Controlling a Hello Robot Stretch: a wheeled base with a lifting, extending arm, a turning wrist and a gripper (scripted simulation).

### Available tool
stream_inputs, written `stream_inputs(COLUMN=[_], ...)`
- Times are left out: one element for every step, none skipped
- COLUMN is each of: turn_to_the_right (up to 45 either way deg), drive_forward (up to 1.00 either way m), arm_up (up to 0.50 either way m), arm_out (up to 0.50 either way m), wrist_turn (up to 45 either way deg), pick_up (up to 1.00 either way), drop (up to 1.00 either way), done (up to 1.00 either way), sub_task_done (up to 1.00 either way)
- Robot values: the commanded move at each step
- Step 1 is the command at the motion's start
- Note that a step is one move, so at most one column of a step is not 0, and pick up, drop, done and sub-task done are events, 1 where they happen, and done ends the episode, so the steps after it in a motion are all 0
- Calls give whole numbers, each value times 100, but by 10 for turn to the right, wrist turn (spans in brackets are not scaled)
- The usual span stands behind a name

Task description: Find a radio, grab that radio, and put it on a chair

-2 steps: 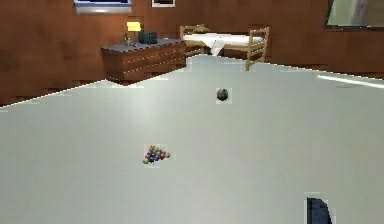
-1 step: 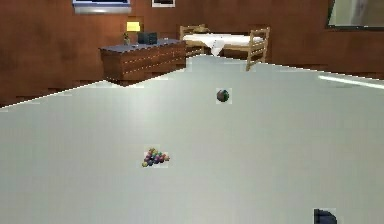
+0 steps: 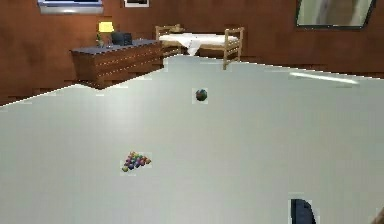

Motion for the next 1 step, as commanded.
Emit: stream_inputs(turn_to_the_right=[0], drive_forward=[10], arm_up=[0], arm_out=[0], wrist_turn=[0], pick_up=[0], drop=[0], done=[0], sub_task_done=[0])
